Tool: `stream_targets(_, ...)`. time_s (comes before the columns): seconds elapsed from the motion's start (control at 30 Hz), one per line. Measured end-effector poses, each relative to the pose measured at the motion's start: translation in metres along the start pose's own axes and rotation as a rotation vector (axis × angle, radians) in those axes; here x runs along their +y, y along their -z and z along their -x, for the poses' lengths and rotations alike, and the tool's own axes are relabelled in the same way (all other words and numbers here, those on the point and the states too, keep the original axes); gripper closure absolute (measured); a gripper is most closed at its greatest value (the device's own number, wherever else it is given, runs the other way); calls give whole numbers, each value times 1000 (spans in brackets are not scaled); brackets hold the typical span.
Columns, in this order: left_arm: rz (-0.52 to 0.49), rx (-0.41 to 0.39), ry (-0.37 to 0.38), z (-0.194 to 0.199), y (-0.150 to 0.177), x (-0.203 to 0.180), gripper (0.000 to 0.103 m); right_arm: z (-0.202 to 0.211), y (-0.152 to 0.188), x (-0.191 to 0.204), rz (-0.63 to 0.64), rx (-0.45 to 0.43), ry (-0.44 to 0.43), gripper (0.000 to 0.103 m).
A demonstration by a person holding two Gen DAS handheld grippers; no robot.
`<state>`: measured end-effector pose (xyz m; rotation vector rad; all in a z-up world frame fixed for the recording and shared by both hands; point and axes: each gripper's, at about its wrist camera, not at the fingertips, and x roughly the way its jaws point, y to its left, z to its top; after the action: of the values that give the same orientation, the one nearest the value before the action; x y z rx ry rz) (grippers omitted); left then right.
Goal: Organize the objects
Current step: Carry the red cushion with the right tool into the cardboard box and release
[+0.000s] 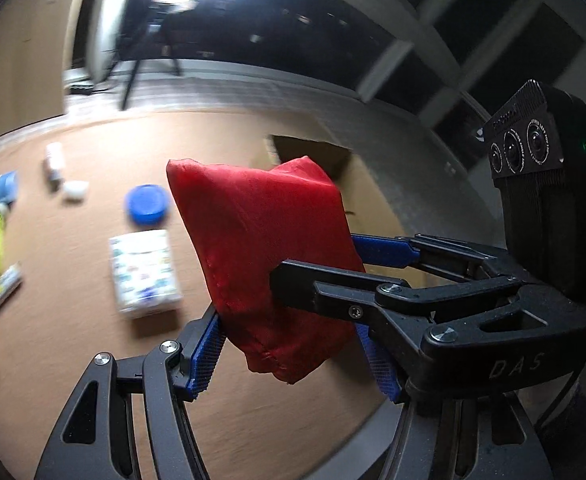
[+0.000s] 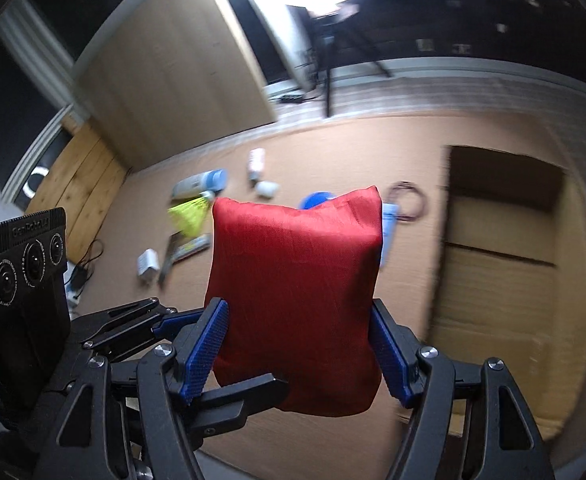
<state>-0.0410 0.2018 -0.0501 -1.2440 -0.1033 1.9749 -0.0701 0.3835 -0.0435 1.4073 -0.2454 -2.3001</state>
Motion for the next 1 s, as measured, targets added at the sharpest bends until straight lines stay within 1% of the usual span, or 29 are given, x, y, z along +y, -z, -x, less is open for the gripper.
stream_targets(0.13, -49, 35, 39, -30, -4, -33, 37, 19, 9, -36, -51, -20, 49, 36)
stream_targets(0.33, -107, 77, 59, -70, -6, -75, 37, 33, 16, -78, -125, -33, 93, 36)
stream_targets(0.5, -135, 103, 58, -88, -5, -89, 37, 34, 19, -99, -149, -34, 111, 36)
stream_targets(0.63, -148, 115, 48, -98, -5, -95, 37, 36, 22, -107, -156, -33, 116, 36)
stream_targets(0.77, -154, 124, 36, -104, -6, -95, 35, 37, 23, -108, -158, -38, 130, 36)
stream_targets(0.9, -162, 121, 29, -92, -1, -94, 32, 39, 23, -105, -151, -47, 125, 35)
stream_targets(1.0, -169, 111, 31, -83, 2, -95, 32, 39, 22, -101, -149, -51, 141, 35)
